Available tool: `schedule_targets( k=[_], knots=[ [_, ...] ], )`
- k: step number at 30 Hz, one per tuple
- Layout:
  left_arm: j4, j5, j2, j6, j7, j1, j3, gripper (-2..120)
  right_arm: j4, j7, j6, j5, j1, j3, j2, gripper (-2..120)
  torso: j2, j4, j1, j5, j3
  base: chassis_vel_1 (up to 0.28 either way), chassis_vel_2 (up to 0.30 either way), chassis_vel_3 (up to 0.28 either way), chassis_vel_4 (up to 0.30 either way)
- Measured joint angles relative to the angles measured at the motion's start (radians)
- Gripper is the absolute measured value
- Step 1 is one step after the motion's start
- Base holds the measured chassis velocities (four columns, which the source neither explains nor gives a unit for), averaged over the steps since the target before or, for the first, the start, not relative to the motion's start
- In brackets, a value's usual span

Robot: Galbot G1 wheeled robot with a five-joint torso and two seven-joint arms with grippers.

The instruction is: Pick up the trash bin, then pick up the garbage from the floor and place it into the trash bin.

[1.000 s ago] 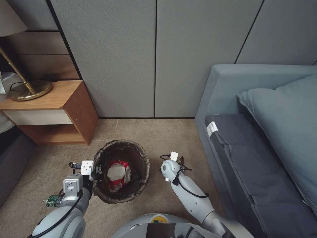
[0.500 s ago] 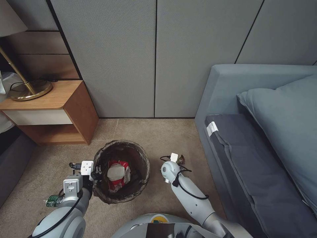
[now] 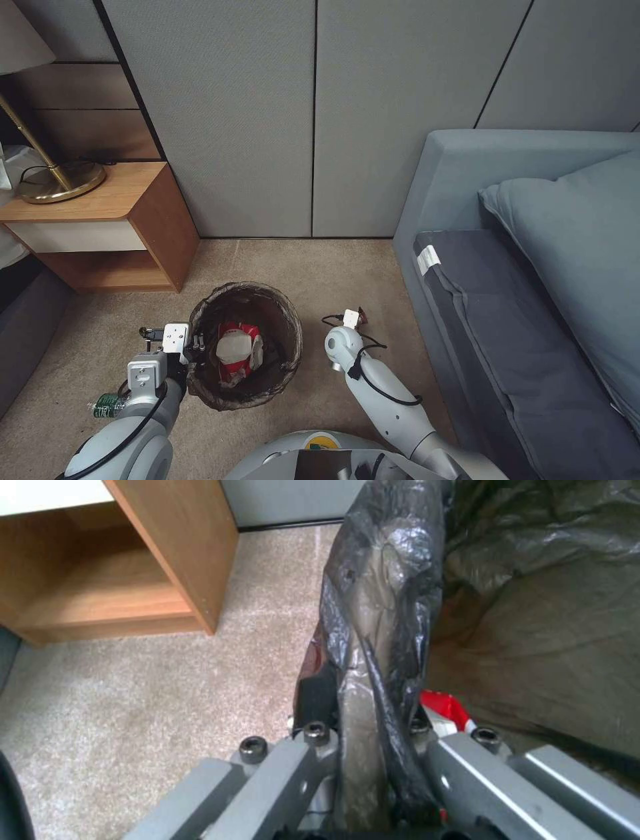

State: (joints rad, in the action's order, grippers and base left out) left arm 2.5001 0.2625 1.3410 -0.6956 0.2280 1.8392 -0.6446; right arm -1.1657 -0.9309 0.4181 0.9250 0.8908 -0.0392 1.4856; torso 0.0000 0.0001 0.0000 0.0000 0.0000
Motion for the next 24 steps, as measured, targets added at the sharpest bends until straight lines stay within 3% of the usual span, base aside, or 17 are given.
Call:
schedule_targets(
  k=[5,7,17,20,22,24],
  knots=[
    [0.000,0.000,0.000,0.000,0.000,-0.002,0.000,3,0.000,0.003,-0.001,0.000,-0.001,0.001,-0.001,12,0.000,0.0000,0.000,0.0000,0.000,0.000,0.000,0.000,0.000],
    [0.000,0.001,0.001,0.000,-0.001,-0.003,0.001,3,0.000,0.005,-0.001,0.000,-0.001,0.002,-0.002,0,0.000,0.0000,0.000,0.0000,0.000,0.000,0.000,0.000,0.000],
    [0.000,0.004,-0.001,0.000,-0.002,-0.005,0.001,3,-0.024,0.021,-0.009,-0.010,0.001,0.004,-0.014,0,0.000,0.0000,0.000,0.0000,0.000,0.000,0.000,0.000,0.000],
    [0.000,0.007,-0.005,-0.001,-0.002,-0.005,0.001,3,-0.082,0.022,-0.019,-0.015,0.016,0.005,-0.031,0,0.000,0.0000,0.000,0.0000,0.000,0.000,0.000,0.000,0.000],
    [0.000,0.011,-0.011,-0.001,-0.002,-0.006,0.001,3,-0.233,0.020,-0.020,-0.028,0.057,-0.003,-0.080,0,0.000,0.0000,0.000,0.0000,0.000,0.000,0.000,0.000,0.000],
    [0.000,0.013,-0.013,-0.002,-0.001,-0.007,0.001,3,-0.296,0.019,-0.021,-0.034,0.072,-0.006,-0.102,0,0.000,-0.0003,0.000,0.0000,0.000,0.000,0.000,0.000,0.000]
  ],
)
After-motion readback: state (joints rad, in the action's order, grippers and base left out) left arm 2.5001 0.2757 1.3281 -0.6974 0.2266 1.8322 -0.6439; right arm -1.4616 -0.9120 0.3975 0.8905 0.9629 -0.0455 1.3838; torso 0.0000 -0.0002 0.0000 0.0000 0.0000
